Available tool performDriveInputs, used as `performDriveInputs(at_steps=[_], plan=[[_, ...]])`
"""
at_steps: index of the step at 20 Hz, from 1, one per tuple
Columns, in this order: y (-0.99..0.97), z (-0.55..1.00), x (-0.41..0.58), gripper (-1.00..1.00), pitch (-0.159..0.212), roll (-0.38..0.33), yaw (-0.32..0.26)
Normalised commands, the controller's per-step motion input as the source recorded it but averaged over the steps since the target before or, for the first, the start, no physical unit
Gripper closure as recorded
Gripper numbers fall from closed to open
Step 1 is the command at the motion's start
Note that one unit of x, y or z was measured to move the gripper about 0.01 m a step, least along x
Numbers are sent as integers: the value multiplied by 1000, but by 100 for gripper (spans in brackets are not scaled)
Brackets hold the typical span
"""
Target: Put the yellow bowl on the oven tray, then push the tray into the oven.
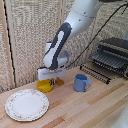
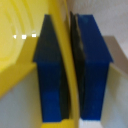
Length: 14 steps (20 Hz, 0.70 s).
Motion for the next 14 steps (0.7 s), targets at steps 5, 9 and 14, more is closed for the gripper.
performDriveInputs(at_steps=[5,9,14], plan=[[-111,871,166,100,10,-49,-260],[-1,706,171,100,4,-96,-336],[-1,673,92,100,10,-58,-357]])
